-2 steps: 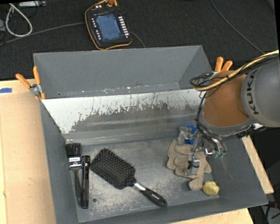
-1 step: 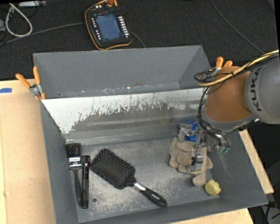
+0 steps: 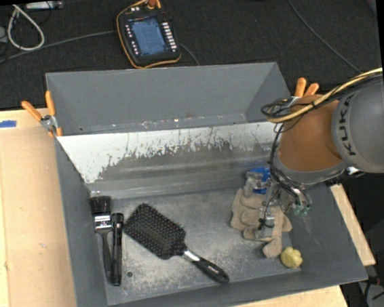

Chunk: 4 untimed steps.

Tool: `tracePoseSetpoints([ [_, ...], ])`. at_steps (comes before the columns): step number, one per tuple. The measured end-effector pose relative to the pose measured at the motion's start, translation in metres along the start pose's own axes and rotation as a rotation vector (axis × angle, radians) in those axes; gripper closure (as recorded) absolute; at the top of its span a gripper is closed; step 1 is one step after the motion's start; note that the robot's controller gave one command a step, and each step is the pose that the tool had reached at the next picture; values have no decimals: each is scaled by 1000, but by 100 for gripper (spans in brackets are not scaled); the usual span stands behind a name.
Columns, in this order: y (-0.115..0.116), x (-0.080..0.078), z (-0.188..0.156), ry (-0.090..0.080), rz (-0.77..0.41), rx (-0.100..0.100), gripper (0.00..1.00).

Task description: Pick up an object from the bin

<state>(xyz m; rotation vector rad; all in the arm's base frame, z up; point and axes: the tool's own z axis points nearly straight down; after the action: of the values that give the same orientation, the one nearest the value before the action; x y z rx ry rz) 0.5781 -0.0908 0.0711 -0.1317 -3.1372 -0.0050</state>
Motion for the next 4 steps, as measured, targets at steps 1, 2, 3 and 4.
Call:
tracePoseSetpoints([
  [1,-6,-6,1,2,-50,-7,0],
  [2,0,-2,-3,-1,-4,-1,100],
  [3,0,-2,-3,-1,-4,-1,100],
  [4,0,0,-44,5,-5,-2,100],
])
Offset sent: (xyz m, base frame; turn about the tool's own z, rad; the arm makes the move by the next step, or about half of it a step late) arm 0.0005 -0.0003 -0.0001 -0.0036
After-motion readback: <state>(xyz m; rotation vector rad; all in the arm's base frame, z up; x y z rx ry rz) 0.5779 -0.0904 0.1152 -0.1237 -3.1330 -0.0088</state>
